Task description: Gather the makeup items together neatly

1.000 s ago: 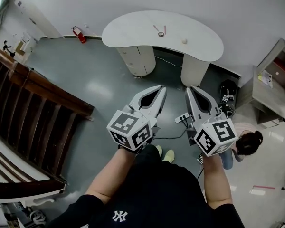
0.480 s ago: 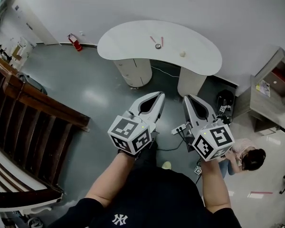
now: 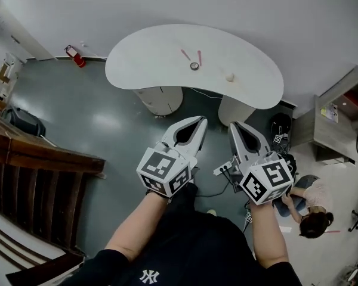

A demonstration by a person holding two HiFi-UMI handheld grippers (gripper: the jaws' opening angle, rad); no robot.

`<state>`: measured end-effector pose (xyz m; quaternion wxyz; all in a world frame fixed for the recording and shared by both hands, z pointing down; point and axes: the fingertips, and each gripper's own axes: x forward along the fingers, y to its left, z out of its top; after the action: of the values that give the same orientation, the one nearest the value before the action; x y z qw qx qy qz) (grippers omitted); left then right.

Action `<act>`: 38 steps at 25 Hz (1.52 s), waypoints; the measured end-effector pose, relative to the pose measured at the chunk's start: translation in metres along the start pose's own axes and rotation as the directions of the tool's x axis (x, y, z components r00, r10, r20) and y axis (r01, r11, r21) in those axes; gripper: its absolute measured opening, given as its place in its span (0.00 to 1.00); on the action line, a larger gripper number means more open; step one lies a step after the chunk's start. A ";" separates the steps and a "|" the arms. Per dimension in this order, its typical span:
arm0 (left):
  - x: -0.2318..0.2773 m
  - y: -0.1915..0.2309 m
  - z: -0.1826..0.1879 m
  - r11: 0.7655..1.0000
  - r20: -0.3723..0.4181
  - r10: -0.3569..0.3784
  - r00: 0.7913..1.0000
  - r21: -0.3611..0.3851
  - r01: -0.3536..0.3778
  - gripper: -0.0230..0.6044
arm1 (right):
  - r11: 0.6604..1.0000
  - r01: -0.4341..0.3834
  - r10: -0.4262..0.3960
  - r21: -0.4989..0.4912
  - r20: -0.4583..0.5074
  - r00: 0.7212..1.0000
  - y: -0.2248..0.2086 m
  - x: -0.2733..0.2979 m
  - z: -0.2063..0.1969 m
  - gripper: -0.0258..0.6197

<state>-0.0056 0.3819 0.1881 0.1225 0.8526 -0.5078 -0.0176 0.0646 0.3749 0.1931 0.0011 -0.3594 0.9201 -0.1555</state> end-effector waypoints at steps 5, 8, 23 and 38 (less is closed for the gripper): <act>0.040 0.052 0.006 0.997 -0.032 -0.072 0.997 0.012 0.073 0.05 | 0.999 0.040 -0.040 0.021 -0.014 0.999 -0.018 0.067 0.008 0.07; 0.058 0.076 0.011 0.995 -0.043 -0.102 0.994 0.008 0.102 0.05 | 0.998 0.052 -0.051 0.039 -0.023 0.998 -0.025 0.097 0.011 0.07; 0.149 0.125 -0.004 0.989 -0.088 -0.148 0.985 -0.040 0.145 0.05 | 0.979 0.072 -0.054 0.190 -0.100 0.994 -0.109 0.168 0.009 0.15; 0.304 0.178 -0.037 0.996 -0.134 -0.087 0.987 -0.027 0.084 0.05 | 0.946 0.127 -0.039 0.299 -0.283 0.958 -0.286 0.258 -0.030 0.17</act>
<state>-0.0067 0.0437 0.2931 0.1649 0.8714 -0.4610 0.0294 0.0589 0.0146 0.3314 -0.0754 -0.3682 0.8588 -0.3480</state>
